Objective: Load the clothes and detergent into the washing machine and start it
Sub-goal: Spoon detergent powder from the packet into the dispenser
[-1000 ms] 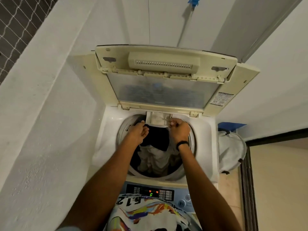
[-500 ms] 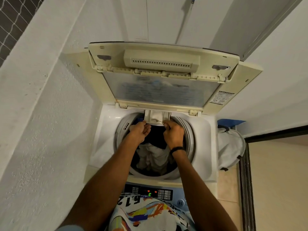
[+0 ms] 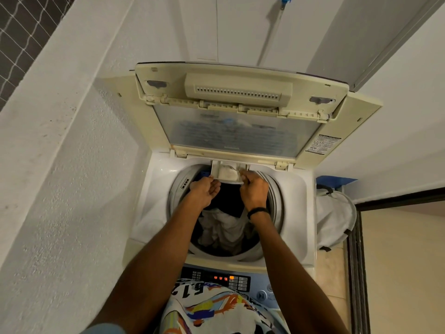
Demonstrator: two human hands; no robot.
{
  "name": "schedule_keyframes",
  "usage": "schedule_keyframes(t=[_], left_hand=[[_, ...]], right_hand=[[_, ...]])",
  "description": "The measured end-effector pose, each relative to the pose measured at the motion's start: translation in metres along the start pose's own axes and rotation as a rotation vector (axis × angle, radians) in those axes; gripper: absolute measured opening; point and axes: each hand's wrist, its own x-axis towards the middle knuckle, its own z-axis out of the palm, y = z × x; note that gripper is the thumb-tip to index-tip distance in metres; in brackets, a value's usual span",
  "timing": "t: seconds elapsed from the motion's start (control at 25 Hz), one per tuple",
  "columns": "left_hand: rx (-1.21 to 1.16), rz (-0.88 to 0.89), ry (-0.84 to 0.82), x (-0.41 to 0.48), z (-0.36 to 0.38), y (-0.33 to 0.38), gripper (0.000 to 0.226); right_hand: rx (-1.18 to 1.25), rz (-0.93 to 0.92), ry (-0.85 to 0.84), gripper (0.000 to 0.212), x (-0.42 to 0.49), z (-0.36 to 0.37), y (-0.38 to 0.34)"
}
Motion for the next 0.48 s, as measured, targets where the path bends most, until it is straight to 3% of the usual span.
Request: schedule_keyframes(t=[0.48], left_hand=[[-0.015, 0.012, -0.008, -0.01, 0.0, 0.001, 0.019]], right_hand=[[-0.007, -0.117, 0.126, 0.031, -0.021, 0.004, 0.008]])
